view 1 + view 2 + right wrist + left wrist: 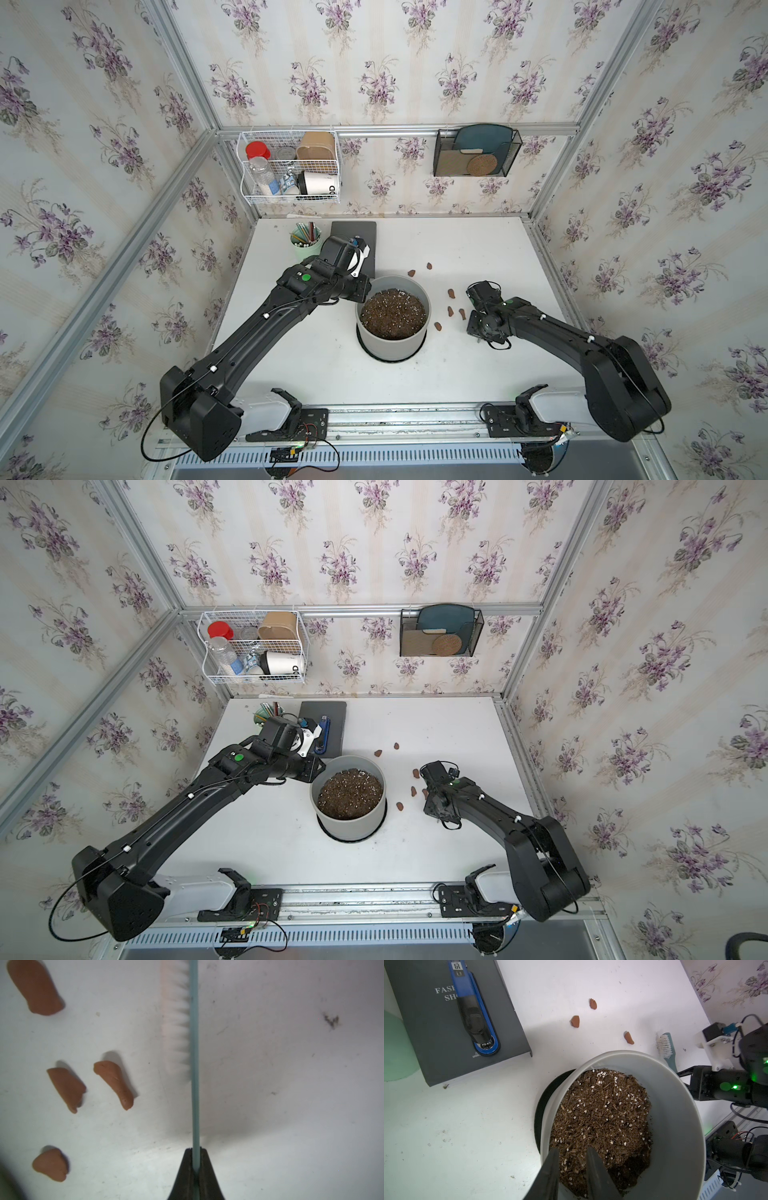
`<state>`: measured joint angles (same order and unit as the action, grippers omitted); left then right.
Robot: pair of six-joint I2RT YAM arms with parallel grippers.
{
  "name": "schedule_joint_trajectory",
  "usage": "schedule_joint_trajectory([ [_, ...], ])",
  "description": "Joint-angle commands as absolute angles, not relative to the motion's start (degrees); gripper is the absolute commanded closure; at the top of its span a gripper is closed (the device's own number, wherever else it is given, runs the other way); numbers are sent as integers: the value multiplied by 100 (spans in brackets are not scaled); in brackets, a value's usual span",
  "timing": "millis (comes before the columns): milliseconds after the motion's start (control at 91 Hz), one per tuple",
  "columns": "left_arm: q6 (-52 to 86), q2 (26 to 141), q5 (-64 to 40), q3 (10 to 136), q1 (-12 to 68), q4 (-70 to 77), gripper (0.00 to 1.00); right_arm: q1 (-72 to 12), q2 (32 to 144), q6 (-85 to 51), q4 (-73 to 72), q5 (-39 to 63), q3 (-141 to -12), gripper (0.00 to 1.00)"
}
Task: Scrub the dried mud off the ceramic pot
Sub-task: Place the brush at the center of the board.
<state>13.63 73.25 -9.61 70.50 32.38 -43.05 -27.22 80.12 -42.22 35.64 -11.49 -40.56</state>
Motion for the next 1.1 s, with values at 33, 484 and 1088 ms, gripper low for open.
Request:
schedule_joint_trajectory([
  [33, 1617, 7044, -704, 6927, 3235, -3877, 77, -3214, 8722, -4682, 4934, -1923, -4457, 100],
  [484, 1909, 6226, -515, 5951, 3209, -3381, 78, -3928, 10095, -4783, 5485, -2497, -5238, 99],
  [1088, 1821, 6146, -271, 6210, 3198, -3735, 74, -4289, 9491, -4969, 5424, -2384, -5296, 50],
])
